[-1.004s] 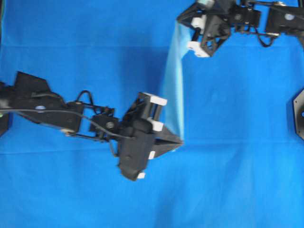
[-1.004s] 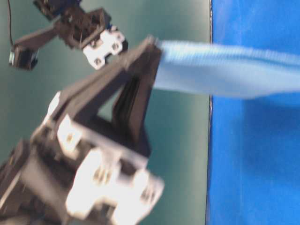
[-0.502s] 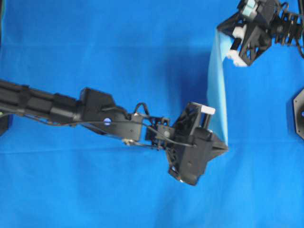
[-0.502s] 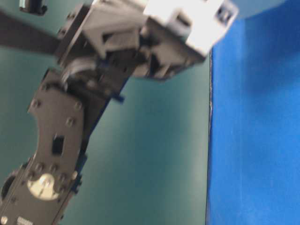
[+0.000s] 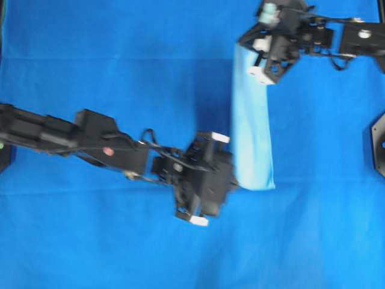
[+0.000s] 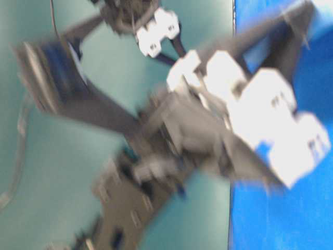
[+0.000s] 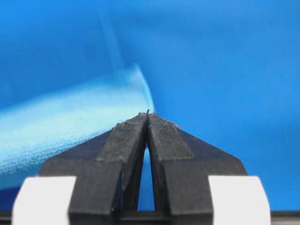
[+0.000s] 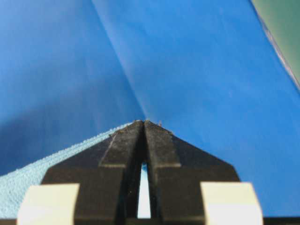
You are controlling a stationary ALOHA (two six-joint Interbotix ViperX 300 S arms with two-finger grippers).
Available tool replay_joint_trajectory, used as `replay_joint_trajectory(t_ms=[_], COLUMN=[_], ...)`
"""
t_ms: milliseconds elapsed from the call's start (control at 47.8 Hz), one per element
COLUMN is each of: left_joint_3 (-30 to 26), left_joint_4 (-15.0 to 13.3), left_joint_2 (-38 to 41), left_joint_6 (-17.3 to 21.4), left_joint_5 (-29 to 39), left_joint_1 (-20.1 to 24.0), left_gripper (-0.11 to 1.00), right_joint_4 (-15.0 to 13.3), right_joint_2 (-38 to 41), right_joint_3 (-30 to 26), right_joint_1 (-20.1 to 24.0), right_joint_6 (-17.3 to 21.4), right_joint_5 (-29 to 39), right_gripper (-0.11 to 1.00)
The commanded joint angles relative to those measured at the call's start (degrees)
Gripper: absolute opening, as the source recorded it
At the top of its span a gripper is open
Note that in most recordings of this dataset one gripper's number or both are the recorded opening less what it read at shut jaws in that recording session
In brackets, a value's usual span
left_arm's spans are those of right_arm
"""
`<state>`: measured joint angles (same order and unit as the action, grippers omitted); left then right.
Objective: Fold the light blue towel.
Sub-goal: 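Rotate the held strip to vertical, left gripper swinging toward the near side, then lay the strip down, open both grippers and retract outward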
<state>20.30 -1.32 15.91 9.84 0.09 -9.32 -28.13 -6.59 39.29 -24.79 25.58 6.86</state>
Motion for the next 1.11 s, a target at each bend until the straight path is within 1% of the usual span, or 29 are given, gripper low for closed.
replay_joint_trajectory(t_ms=[0,146,272,355,502,816,836,878,962,1004,1046,1087], left_joint_3=[3.96,9.84,13.54,15.21,15.82,14.50,14.41,14.33,14.24,14.24,14.24,14.24], left_joint_4=[-0.09,-0.18,-0.18,-0.18,-0.18,-0.18,-0.18,-0.18,-0.09,-0.18,-0.18,-0.18], left_joint_2=[-4.13,-6.59,-8.26,-8.96,-9.32,-8.79,-8.79,-8.70,-8.70,-8.70,-8.79,-9.05], left_joint_6=[-1.14,-2.81,-4.75,-4.92,-4.92,-4.83,-4.75,-4.31,-3.96,-3.87,-3.69,-3.60], left_joint_5=[-0.88,-3.52,-5.98,-6.59,-6.86,-6.77,-6.86,-6.86,-6.86,-6.86,-6.86,-6.86], left_joint_1=[-0.44,-0.88,-0.88,-0.88,-0.97,-0.53,-0.53,-0.53,-0.44,-0.53,-0.53,-0.35], left_gripper=[0.03,0.03,0.03,0.03,0.03,0.04,0.06,0.12,0.35,0.46,0.57,0.65], right_joint_4=[-0.18,-0.18,-0.18,-0.18,-0.18,-0.62,-0.62,-0.70,-0.79,-0.79,-0.88,-0.88], right_joint_2=[2.72,7.38,9.32,9.67,9.84,10.11,10.11,10.02,10.02,10.02,10.02,9.93], right_joint_3=[-4.22,-8.44,-10.20,-10.46,-10.20,-9.58,-9.49,-9.40,-9.32,-9.32,-9.23,-9.23], right_joint_1=[0.53,1.93,2.64,2.99,3.25,4.48,4.39,4.48,4.48,4.48,4.39,4.22], right_joint_6=[0.09,0.09,0.09,0.09,0.09,-1.05,-1.14,-1.23,-1.23,-1.14,-1.14,-1.23], right_joint_5=[-1.49,-1.58,-1.58,-1.58,-1.58,-3.60,-3.78,-4.22,-4.83,-4.66,-4.57,-4.57], right_gripper=[0.01,0.01,0.01,0.01,0.01,0.02,0.02,0.02,0.04,0.11,0.25,0.38])
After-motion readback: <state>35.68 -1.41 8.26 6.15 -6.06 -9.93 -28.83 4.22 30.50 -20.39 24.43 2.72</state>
